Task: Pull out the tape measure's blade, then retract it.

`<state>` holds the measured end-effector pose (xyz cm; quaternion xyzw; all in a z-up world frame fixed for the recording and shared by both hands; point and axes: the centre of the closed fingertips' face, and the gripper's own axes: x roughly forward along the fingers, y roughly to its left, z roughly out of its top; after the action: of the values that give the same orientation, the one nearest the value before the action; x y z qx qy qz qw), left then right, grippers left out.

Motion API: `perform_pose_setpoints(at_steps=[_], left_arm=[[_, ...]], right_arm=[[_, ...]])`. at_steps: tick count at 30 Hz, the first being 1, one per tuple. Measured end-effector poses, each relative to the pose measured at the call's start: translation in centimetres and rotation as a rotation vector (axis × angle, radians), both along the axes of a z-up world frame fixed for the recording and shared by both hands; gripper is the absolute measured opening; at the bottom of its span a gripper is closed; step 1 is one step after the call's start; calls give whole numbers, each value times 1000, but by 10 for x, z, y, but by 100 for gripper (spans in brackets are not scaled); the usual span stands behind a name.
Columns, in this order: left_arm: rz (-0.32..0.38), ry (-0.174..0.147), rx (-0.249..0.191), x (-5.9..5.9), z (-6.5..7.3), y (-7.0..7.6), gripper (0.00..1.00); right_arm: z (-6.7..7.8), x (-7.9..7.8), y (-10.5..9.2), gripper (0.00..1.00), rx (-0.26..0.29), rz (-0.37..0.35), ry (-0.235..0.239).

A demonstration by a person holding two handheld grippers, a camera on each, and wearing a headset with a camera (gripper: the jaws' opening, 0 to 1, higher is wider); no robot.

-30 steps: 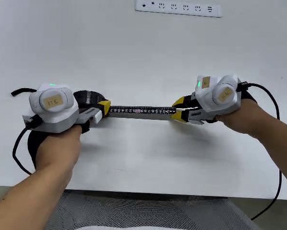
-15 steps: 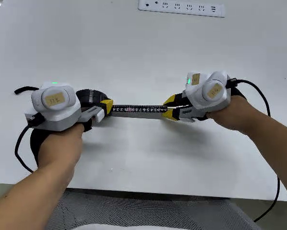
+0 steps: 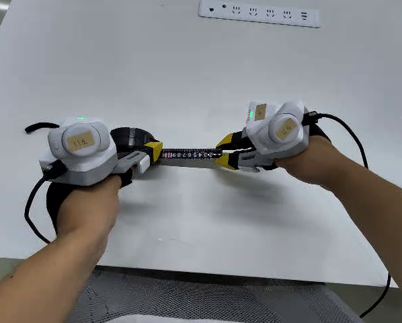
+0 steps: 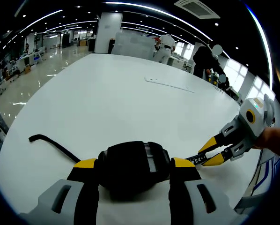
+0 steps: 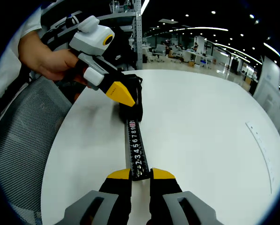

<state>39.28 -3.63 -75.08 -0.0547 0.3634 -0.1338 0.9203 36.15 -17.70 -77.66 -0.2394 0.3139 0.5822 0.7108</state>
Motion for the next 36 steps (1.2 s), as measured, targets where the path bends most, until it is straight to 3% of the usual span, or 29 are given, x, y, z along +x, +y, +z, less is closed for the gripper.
perform_pose_setpoints(at_steps=[36], left_arm=[[-11, 5, -39, 0, 0, 1, 56]], right_arm=[[-9, 8, 78, 10, 85, 29, 24]])
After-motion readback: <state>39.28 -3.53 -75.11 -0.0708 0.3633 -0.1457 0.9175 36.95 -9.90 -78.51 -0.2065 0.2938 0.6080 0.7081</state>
